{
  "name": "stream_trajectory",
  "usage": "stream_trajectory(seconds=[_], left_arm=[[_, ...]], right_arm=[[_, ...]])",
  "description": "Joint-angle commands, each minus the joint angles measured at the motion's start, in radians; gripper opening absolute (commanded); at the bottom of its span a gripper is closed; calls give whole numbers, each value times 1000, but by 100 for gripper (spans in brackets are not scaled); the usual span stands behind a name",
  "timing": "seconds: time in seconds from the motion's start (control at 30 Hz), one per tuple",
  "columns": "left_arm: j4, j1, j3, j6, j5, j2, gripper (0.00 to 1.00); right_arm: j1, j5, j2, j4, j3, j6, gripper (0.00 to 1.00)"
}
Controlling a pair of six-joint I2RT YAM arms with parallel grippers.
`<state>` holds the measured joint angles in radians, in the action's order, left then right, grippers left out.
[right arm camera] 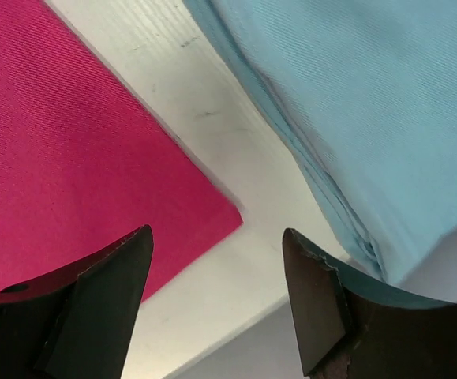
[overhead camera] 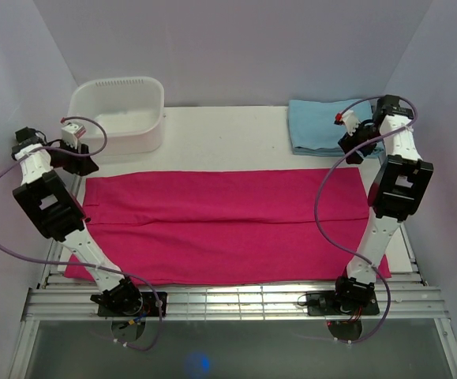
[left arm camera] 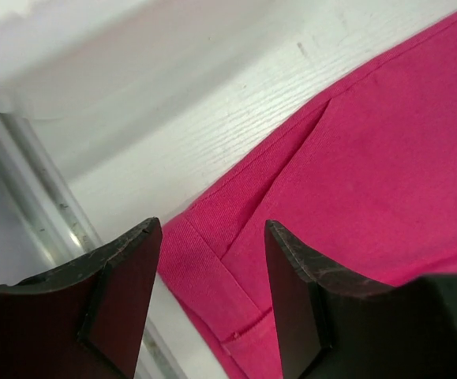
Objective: Fold and stack the trousers
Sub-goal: Fold the trousers
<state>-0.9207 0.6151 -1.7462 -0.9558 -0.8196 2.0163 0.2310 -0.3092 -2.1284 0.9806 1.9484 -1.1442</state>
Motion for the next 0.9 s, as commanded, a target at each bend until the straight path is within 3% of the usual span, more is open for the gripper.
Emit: stream_trajectory(seconds=[0.0,0.3,0.73,0.8,0.87], left_arm=[[-14,2,-62,-46,-79,70,66],[72,0,-6,-92,36,187,63],[-49,0,62,-334,148,170,39],[-58,0,66,-351,157,165,35],[-66,-3,71,-376,168,165,27]], right_arm=[[1,-109,-44,77,41,-149,72],[-25,-145,-153,38,6,-198,75],[-50,-50,-159,39,-132,-295,69],[-50,-31,-159,32,-144,-299,61],[-50,-13,-162,32,-149,-310,39]])
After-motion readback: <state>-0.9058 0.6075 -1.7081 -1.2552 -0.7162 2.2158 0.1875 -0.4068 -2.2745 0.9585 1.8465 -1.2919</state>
